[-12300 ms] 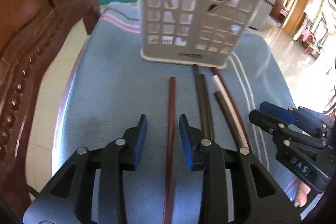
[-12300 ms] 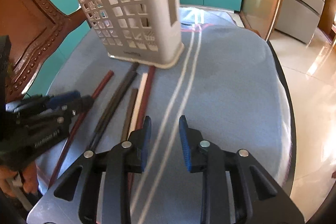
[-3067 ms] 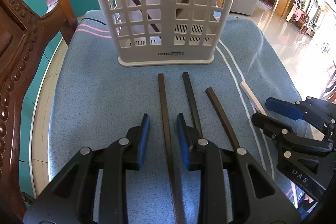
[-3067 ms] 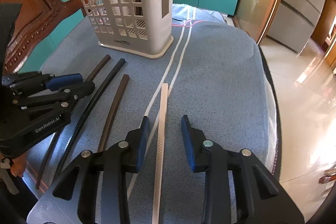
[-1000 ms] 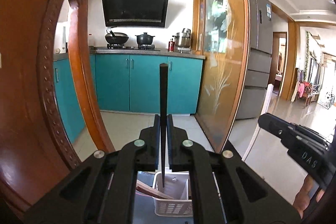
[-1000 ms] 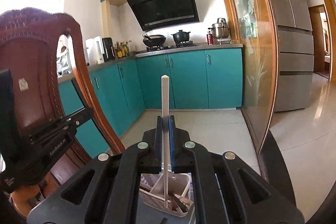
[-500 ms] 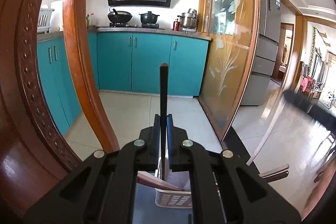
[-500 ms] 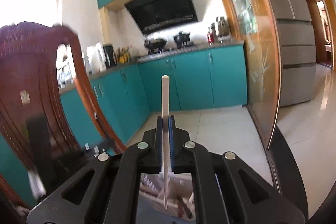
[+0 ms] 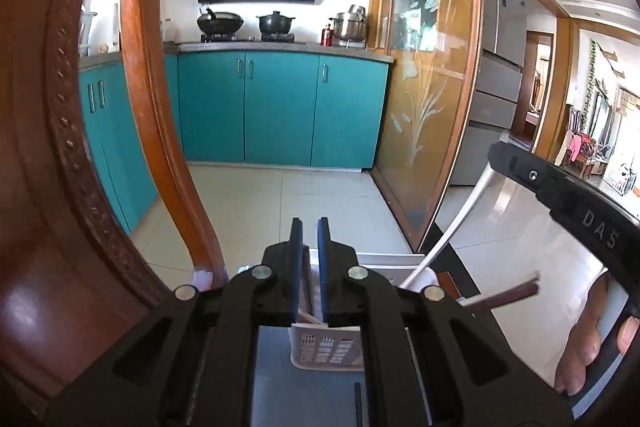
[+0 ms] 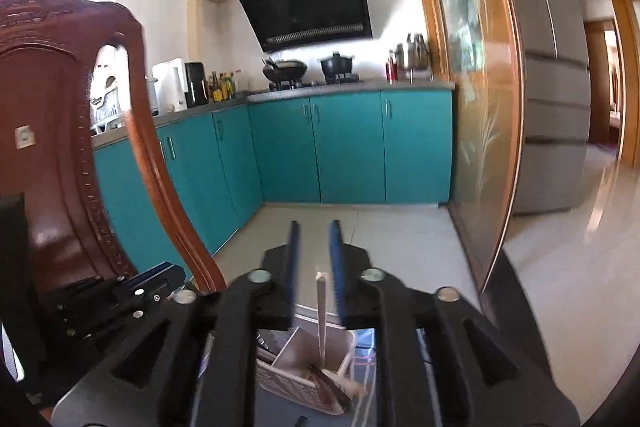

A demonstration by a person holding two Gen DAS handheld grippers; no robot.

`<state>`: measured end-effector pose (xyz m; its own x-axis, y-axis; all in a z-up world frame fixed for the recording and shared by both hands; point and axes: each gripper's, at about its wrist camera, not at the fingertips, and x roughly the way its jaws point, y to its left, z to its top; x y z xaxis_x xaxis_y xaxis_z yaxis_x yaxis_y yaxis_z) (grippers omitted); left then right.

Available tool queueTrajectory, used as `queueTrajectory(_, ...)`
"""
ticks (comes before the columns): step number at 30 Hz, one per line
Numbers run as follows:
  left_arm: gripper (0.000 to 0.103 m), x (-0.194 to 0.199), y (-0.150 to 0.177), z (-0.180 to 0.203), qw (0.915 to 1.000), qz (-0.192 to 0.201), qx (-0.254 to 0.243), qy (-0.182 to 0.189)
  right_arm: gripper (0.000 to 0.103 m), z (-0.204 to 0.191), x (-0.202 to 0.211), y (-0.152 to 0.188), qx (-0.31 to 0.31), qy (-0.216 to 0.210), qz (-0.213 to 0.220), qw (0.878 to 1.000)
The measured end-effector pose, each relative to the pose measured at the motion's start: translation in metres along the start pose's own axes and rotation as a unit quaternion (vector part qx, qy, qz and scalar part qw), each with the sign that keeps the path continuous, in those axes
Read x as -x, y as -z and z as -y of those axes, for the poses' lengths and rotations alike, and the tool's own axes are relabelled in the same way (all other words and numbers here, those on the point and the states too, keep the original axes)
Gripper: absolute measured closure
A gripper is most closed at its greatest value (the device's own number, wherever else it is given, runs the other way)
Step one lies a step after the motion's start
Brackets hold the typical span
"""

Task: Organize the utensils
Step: 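Open both tools to drop the chopsticks into the basket, then move the left tool to a black chopstick while the right tool moves to a dark brown one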

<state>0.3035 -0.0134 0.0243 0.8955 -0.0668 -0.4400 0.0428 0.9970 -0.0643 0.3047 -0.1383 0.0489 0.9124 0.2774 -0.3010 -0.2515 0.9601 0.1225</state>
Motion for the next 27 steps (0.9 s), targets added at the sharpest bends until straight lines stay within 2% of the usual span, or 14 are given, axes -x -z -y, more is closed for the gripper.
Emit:
queueTrajectory(3,0.095,0.031,0.005,0.001,0.9998,0.015,-0.011,0.009,0.081,-0.007,0.057,0.007,0.013,-0.024,0.027,0.999)
queueTrajectory(6,0.090,0.062,0.023,0.000,0.9994,0.023,-0.023,0.009,0.080,-0.010,0.098,0.043,0.021,-0.064,0.003,0.998)
queueTrajectory(8,0.085,0.077,0.045,-0.003,0.9996,0.005,-0.027,0.006,0.072,-0.009,0.102,0.082,0.019,-0.088,-0.056,0.994)
queueTrajectory(9,0.085,0.081,0.057,-0.005,0.9995,-0.012,-0.028,0.009,0.066,-0.009,0.088,0.114,0.016,-0.087,-0.122,0.989)
queueTrajectory(10,0.084,0.083,0.066,-0.004,0.9991,-0.026,-0.031,0.011,0.066,-0.008,0.074,0.135,0.014,-0.081,-0.165,0.983)
queueTrajectory(11,0.082,0.084,0.077,-0.004,0.9983,-0.043,-0.036,0.013,0.066,-0.007,0.057,0.160,0.008,-0.071,-0.214,0.974)
queueTrajectory(13,0.079,0.087,0.096,-0.001,0.9964,-0.068,-0.048,0.015,0.066,-0.006,0.020,0.210,-0.007,-0.046,-0.311,0.949)
queueTrajectory(16,0.073,0.091,0.121,0.002,0.9926,-0.099,-0.061,0.033,0.065,-0.015,-0.010,0.250,0.000,-0.030,-0.377,0.926)
queueTrajectory(19,0.070,0.090,0.139,0.000,0.9893,-0.123,-0.067,0.040,0.064,-0.030,-0.018,0.252,0.029,-0.008,-0.373,0.927)
queueTrajectory(21,0.069,0.088,0.149,-0.005,0.9869,-0.143,-0.054,0.052,0.066,-0.033,-0.023,0.252,0.023,-0.004,-0.378,0.925)
queueTrajectory(24,0.068,0.088,0.158,-0.010,0.9846,-0.158,-0.040,0.064,0.095,-0.033,-0.025,0.253,0.022,0.010,-0.378,0.925)
queueTrajectory(27,0.065,0.083,0.161,-0.009,0.9820,-0.170,-0.038,0.073,0.097,-0.022,-0.026,0.249,-0.003,0.006,-0.381,0.924)
